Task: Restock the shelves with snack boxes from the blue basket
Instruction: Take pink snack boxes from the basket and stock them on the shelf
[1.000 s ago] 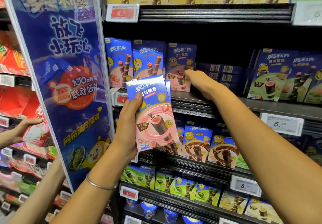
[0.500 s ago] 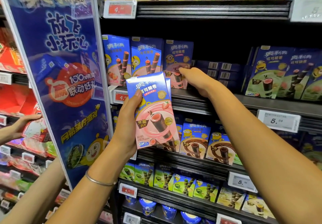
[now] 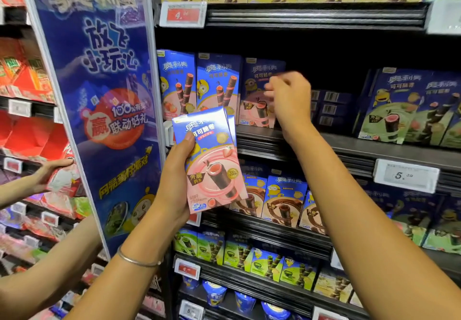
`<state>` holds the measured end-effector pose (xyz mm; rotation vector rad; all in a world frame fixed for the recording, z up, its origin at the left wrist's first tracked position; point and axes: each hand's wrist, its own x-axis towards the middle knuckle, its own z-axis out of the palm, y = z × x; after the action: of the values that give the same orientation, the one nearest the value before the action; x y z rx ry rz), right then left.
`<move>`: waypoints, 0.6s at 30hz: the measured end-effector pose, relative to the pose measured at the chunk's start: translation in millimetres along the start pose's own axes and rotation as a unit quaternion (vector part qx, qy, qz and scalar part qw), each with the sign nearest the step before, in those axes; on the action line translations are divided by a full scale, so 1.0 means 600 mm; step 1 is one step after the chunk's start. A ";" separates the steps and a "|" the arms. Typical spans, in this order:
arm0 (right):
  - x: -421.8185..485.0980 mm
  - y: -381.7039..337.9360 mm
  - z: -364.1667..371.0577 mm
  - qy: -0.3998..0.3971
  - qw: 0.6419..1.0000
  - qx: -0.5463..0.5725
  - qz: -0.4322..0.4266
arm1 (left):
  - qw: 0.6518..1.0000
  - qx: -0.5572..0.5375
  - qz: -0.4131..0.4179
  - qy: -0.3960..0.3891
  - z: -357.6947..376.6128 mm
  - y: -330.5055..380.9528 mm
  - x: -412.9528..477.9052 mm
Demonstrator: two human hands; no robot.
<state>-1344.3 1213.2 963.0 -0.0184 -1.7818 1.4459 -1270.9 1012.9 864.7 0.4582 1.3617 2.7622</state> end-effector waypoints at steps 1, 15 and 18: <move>-0.008 -0.007 0.011 -0.070 0.996 0.030 0.042 | 1.000 -0.002 0.001 0.004 -0.002 0.001 -0.001; -0.044 -0.014 0.043 -0.182 0.978 -0.025 0.095 | 1.000 0.001 0.012 0.015 -0.017 0.012 -0.011; -0.057 -0.013 0.036 -0.177 0.980 -0.051 0.072 | 1.000 0.003 0.011 0.009 -0.015 0.013 -0.011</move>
<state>-1330.8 1176.7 949.6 0.0630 -2.1819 1.5315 -1266.3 1000.2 863.8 0.4524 1.3776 2.7874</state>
